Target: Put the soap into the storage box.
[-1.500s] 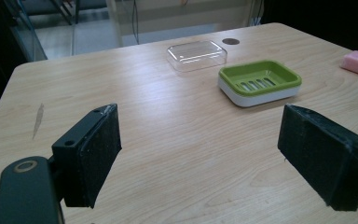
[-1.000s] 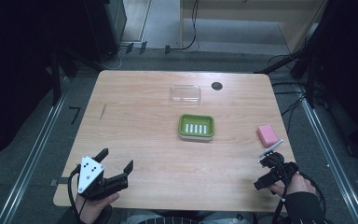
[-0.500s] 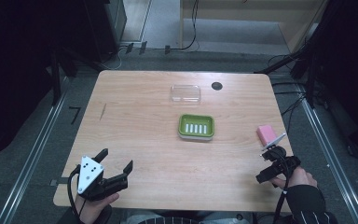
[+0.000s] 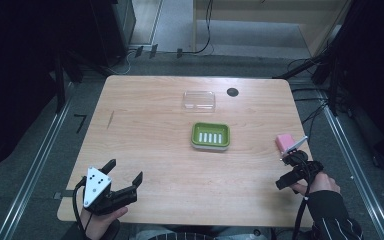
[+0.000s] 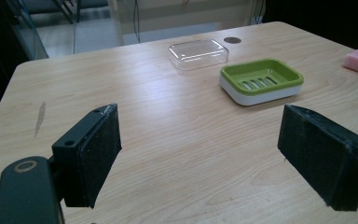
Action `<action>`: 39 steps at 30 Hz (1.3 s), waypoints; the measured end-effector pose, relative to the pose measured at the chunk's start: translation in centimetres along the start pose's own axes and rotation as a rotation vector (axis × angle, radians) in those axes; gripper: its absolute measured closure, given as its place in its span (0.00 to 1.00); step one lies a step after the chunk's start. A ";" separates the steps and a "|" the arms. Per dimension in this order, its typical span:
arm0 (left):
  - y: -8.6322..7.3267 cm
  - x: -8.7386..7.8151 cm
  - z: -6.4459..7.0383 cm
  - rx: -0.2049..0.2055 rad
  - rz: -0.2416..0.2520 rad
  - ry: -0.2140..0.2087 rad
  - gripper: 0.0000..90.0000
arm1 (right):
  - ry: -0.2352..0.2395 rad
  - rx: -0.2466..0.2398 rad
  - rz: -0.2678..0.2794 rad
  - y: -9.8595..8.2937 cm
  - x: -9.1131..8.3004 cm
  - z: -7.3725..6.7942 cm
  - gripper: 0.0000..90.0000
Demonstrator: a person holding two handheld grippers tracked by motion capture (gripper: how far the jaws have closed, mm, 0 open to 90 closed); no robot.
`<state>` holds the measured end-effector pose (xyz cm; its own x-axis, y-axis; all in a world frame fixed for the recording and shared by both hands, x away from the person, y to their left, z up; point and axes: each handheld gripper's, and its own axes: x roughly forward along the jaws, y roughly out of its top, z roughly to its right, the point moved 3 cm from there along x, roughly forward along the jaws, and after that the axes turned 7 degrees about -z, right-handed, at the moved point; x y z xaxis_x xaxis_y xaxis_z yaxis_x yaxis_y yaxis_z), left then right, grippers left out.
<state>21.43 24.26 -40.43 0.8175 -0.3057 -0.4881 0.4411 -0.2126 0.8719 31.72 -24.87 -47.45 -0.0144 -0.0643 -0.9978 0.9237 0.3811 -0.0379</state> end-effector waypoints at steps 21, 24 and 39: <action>0.0 0.0 0.0 0.000 0.002 -0.002 0.15 | 0.006 0.000 0.018 2.1 -1.0 1.3 0.02; 0.0 0.0 0.0 -0.003 0.002 -0.001 0.15 | 0.004 0.000 0.020 2.7 -1.1 1.9 0.02; 0.0 0.0 0.0 0.002 0.000 -0.002 0.15 | 0.014 0.000 0.036 4.8 -1.3 3.6 0.02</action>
<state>21.44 24.27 -40.44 0.8169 -0.3074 -0.4881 0.4402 -0.2144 0.8719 37.57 -26.27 -46.13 0.0138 -0.0374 -0.9992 0.9239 0.3826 -0.0016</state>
